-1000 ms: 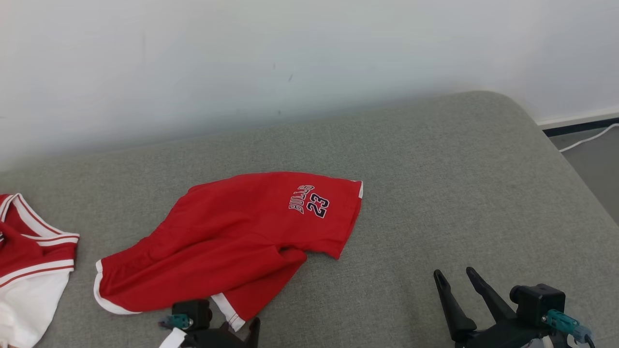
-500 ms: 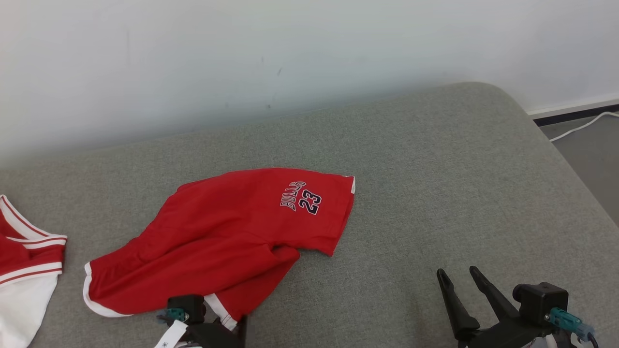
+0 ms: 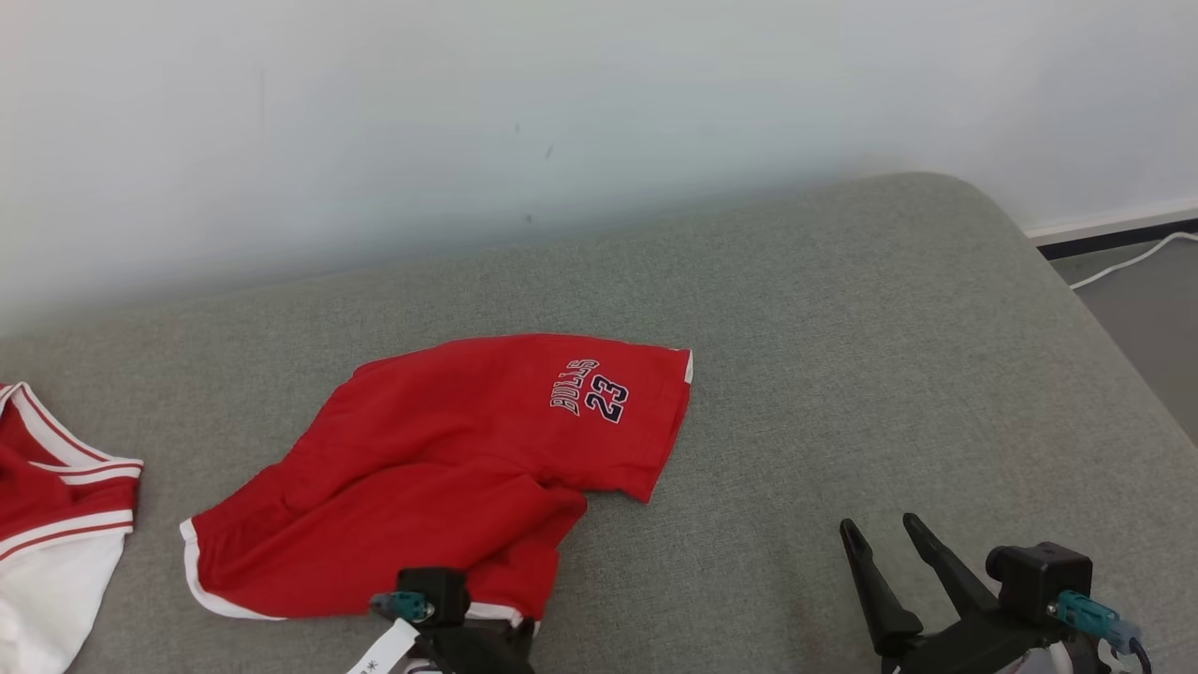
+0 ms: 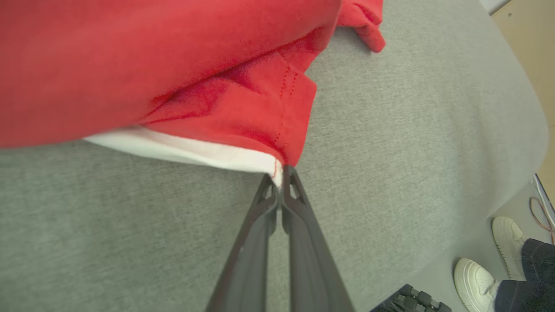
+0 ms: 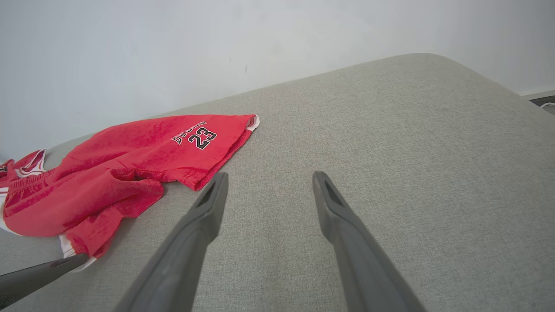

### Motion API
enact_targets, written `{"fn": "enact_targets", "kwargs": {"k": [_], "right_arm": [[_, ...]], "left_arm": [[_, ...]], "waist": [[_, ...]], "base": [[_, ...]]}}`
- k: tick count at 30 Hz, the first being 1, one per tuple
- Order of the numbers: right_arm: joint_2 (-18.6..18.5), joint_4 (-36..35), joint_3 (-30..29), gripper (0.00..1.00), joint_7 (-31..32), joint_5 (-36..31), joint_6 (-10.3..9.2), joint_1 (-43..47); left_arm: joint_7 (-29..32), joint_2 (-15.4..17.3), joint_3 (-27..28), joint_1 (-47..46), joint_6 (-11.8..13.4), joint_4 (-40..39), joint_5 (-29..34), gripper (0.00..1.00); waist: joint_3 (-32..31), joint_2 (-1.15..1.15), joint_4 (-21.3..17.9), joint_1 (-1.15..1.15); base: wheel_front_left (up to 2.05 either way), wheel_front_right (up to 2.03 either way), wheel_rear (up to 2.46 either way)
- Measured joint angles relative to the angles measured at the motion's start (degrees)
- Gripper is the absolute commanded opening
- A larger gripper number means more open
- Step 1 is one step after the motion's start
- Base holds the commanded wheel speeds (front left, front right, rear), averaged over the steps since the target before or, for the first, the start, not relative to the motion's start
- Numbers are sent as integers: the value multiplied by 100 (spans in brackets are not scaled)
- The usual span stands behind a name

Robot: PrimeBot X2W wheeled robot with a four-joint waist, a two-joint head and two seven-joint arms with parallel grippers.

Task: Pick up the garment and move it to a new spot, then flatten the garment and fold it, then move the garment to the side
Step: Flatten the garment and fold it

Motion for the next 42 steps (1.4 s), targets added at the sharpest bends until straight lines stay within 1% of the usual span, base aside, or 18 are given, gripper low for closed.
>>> {"fn": "enact_targets", "kwargs": {"k": [5,6,8,11,14,18,20,21,22,24,25,26,27,30,34,38,42], "right_arm": [[44,14,62,100,4,0,1,-70],[67,36,88,100,5,0,1,-71],[79,46,103,100,7,0,4,-73],[133,84,165,100,9,0,8,-89],[197,126,222,100,40,0,8,-171],[253,163,304,100,48,-1,18,-183],[277,179,342,100,49,-1,35,-204],[304,208,376,100,49,-3,45,-275],[304,208,376,100,49,-3,45,-275],[312,218,381,100,48,-3,59,-339],[313,235,386,100,49,-4,60,-365],[313,254,393,100,48,-5,68,-393],[319,259,396,100,48,-8,83,-412],[335,303,399,100,46,-10,110,-416],[311,320,277,100,-11,-10,109,-409],[288,343,199,100,-65,-10,108,-409],[261,358,149,100,-105,-10,108,-409]], "left_arm": [[-24,19,-396,-83,1,-382,-328,0],[-23,13,-600,-274,1,-483,-354,0],[-23,15,-688,-385,1,-544,-389,0],[-15,8,-891,-688,1,-610,-627,0],[-15,11,-1024,-1016,1,-530,-690,0],[-59,10,-1137,-1539,1,-348,-978,0],[-146,4,-1183,-1763,1,-253,-1059,0],[-216,2,-1221,-1983,1,-121,-1187,0],[-216,2,-1221,-1983,1,-121,-1187,0],[-282,-1,-1278,-2186,1,15,-1311,0],[-342,-2,-1307,-2276,1,75,-1334,8],[-417,-10,-1334,-2354,1,138,-1381,47],[-475,-15,-1370,-2431,1,216,-1407,100],[-613,-16,-1474,-2622,1,413,-1522,100],[-726,-45,-1808,-2851,1,548,-1751,100],[-755,-32,-2080,-2888,1,656,-2042,100],[-911,-33,-2125,-2988,1,717,-2283,100]], "waist": [[-35,0,-37,0],[-45,0,-75,0],[-49,0,-98,0],[-55,0,-192,0],[-50,0,-318,0],[-26,0,-528,0],[-5,0,-647,0],[19,0,-773,0],[19,0,-773,0],[46,0,-901,0],[61,0,-966,0],[77,0,-1028,0],[94,0,-1091,0],[156,0,-1260,0],[283,0,-1373,0],[364,0,-1331,0],[368,0,-1169,0]], "base": [[0,0,0],[0,0,0],[0,0,0],[0,0,0],[0,0,0],[0,0,0],[0,0,0],[0,0,0],[0,0,0],[0,0,0],[0,0,0],[0,0,0],[0,0,0],[0,0,0],[0,0,0],[0,0,0],[0,0,0]]}}
